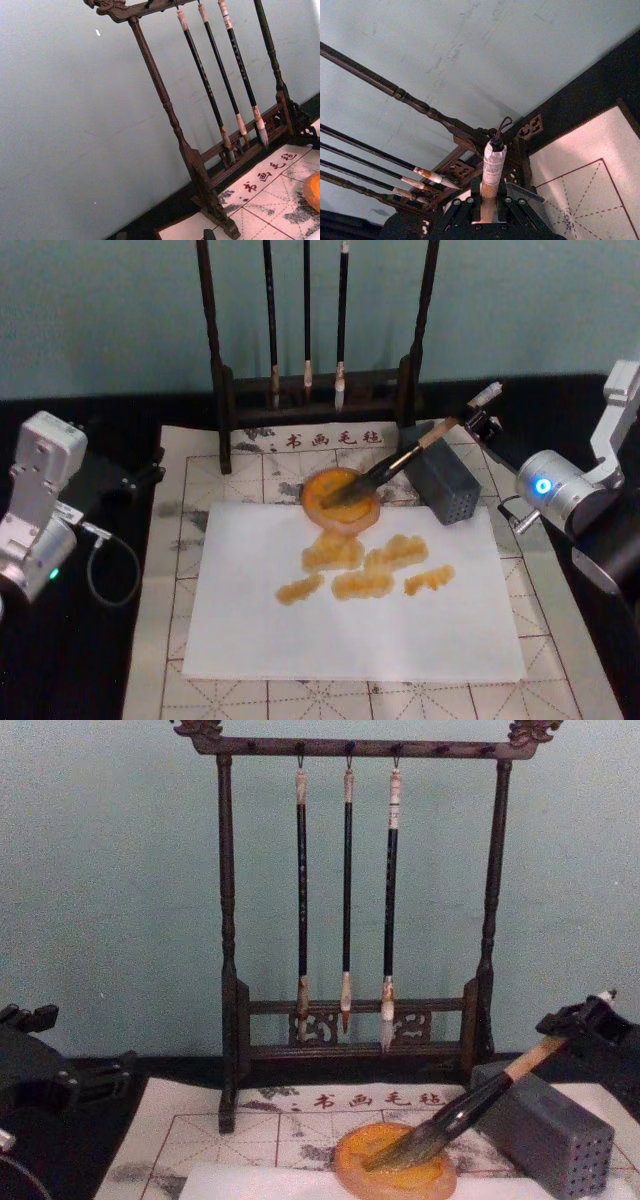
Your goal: Pick up the brush from the inkstone, write on the paper, then place the brush back to its original position.
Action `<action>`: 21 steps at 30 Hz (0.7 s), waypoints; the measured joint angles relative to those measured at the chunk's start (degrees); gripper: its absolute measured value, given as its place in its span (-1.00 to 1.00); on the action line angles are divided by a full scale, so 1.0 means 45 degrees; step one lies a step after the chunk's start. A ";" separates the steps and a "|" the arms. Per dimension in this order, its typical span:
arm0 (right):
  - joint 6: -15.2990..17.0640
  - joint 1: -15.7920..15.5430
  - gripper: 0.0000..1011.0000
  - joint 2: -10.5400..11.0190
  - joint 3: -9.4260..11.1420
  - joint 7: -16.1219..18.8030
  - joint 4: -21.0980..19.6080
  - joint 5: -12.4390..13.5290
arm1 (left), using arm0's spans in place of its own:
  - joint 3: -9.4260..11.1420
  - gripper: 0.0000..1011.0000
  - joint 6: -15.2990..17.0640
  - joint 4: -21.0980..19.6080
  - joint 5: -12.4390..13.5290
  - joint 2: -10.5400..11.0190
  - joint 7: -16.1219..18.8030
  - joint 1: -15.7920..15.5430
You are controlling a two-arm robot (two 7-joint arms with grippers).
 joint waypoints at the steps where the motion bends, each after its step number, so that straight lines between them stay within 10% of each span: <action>1: 0.0000 0.0000 -0.61 0.0000 0.0000 0.0000 0.0000 0.0000 | 0.0000 0.98 0.0000 0.0000 0.0000 0.0000 0.0000 0.0000; 21: -0.0425 0.0080 -0.61 0.0407 -0.0310 0.0478 -0.0494 0.0681 | 0.0000 0.98 0.0000 0.0000 -0.0001 0.0000 0.0000 0.0000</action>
